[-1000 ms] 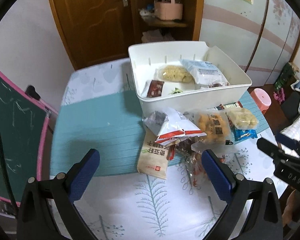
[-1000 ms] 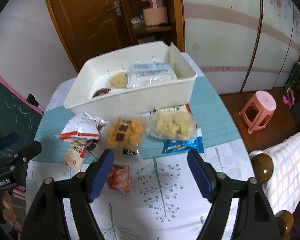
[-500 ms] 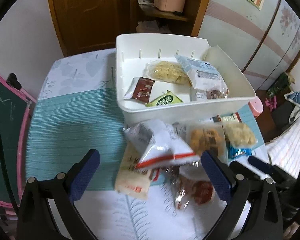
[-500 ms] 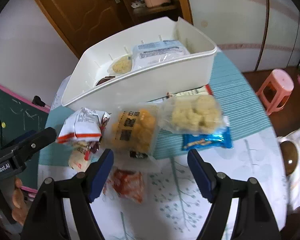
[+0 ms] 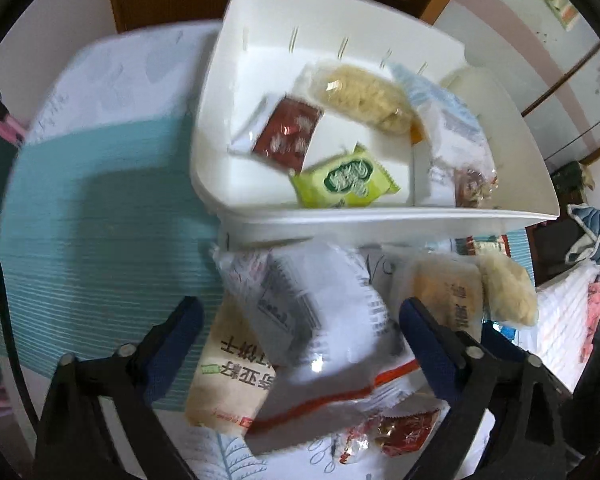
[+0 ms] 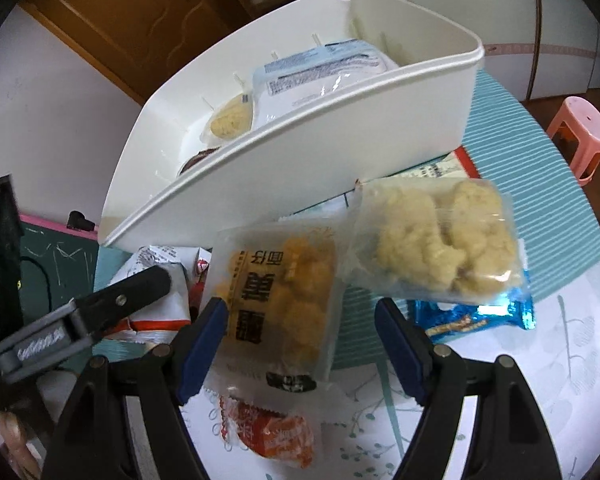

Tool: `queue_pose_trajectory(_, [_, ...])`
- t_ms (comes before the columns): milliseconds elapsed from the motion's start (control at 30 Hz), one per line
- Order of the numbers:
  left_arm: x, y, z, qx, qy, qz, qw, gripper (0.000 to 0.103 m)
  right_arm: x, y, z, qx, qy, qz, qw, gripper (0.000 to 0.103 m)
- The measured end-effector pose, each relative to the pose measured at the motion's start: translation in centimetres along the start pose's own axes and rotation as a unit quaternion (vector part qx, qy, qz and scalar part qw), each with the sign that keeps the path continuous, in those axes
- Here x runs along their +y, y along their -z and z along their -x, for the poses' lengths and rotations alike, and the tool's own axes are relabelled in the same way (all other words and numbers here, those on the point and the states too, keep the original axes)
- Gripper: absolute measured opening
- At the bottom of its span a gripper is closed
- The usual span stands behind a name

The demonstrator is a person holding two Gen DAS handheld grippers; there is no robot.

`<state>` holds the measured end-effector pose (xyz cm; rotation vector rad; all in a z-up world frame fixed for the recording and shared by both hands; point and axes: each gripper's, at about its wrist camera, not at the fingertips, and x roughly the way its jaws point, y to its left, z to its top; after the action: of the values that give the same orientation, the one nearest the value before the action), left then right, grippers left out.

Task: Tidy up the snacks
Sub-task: 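Grasp the white printed bag with left tool while right tool grasps yellow-ball packet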

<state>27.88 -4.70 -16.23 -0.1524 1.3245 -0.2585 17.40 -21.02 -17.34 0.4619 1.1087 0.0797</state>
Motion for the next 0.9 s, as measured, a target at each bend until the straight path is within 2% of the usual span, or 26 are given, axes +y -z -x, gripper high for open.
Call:
queue_pose_trajectory(33, [0.3,0.0,-0.5,0.011,0.012,0.007,0.9998,0.080,0.0,0.1,-0.2,0.002,0.000,0.002,1.000,0.077])
queue_pose_trajectory(67, [0.6,0.1,-1.0,0.019,0.016,0.014,0.9996,0.076,0.0,0.1,-0.4,0.003,-0.002,0.002,1.000,0.077])
queue_pose_trajectory(133, [0.6,0.2,-0.7,0.003,-0.008,0.004,1.0000,0.059,0.0,0.1,-0.5,0.004,-0.008,0.001,1.000,0.077])
queue_pose_trajectory(233, [1.2,0.4,-0.3,-0.007,0.001,-0.001,1.0000,0.054,0.0,0.0,-0.6,0.006,-0.010,0.001,1.000,0.077])
queue_pose_trajectory(367, [2.5,0.8,0.7,-0.029,-0.019,0.006,0.9994,0.052,0.6,-0.3,-1.0,0.012,-0.016,0.005,1.000,0.077])
queue_pose_trajectory(467, [3.7,1.5,1.8,-0.043,-0.027,0.016,0.9986,0.052,1.5,-0.4,-1.4,0.017,-0.003,0.016,1.000,0.077])
queue_pose_trajectory(533, [4.6,1.8,2.6,-0.047,-0.026,0.021,0.9983,0.052,2.4,-0.5,-1.6,0.018,0.013,0.031,0.999,0.085])
queue_pose_trajectory(600, [5.1,2.2,3.3,-0.051,-0.026,0.025,0.9980,0.052,3.4,-0.6,-1.9,0.013,0.030,0.046,0.998,0.088])
queue_pose_trajectory(733, [5.3,2.7,4.3,-0.060,-0.031,0.020,0.9975,0.052,5.1,-0.8,-3.0,0.014,0.073,0.071,0.995,0.089])
queue_pose_trajectory(900, [4.9,3.4,5.3,-0.070,-0.041,0.006,0.9967,0.052,5.6,-0.5,-4.7,0.041,0.123,0.087,0.988,0.089])
